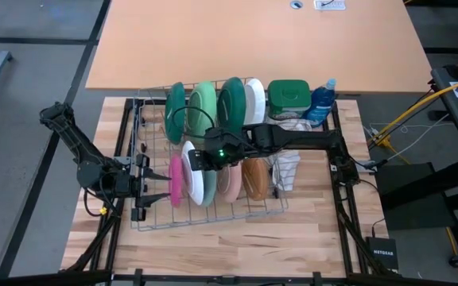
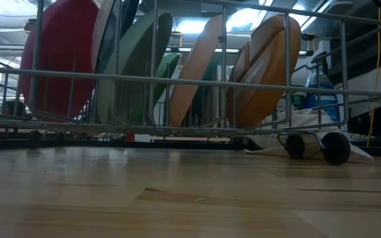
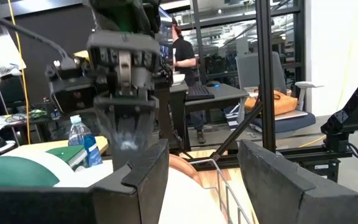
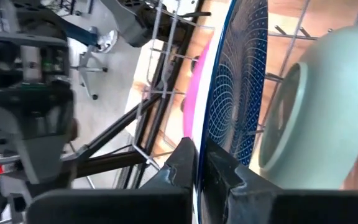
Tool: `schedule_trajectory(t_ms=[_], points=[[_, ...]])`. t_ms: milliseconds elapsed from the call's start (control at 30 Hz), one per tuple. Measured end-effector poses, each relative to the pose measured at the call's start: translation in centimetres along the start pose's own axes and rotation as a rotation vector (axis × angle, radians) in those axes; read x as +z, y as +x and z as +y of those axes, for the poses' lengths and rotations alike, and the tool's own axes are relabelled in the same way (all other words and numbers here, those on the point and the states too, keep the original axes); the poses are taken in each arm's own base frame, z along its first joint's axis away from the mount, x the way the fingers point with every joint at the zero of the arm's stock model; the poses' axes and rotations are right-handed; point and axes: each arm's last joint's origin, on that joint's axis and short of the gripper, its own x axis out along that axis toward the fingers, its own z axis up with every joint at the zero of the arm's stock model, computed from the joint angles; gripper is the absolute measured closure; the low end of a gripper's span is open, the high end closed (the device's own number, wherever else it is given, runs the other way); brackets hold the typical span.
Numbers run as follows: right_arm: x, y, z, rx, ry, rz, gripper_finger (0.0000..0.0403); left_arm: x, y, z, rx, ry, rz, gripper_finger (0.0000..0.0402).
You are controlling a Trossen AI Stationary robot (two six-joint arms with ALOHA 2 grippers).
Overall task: Sort dishes
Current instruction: Put the blue plate in the dish rack
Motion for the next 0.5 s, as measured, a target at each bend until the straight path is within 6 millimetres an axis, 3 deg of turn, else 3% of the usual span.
schedule_trajectory(t_ms=[333,500], points=[[-0.4,2.8,-0.9,-0.053,-0.004,0.049,0.039,0.0,0.0,0.0,0.0,0.0,0.0,0.0218],[-0.5,3.3,-1.3,-0.077,-0.007,0.052,0.0356,0.0,0.0,0.0,0.0,0.0,0.0,0.0218]])
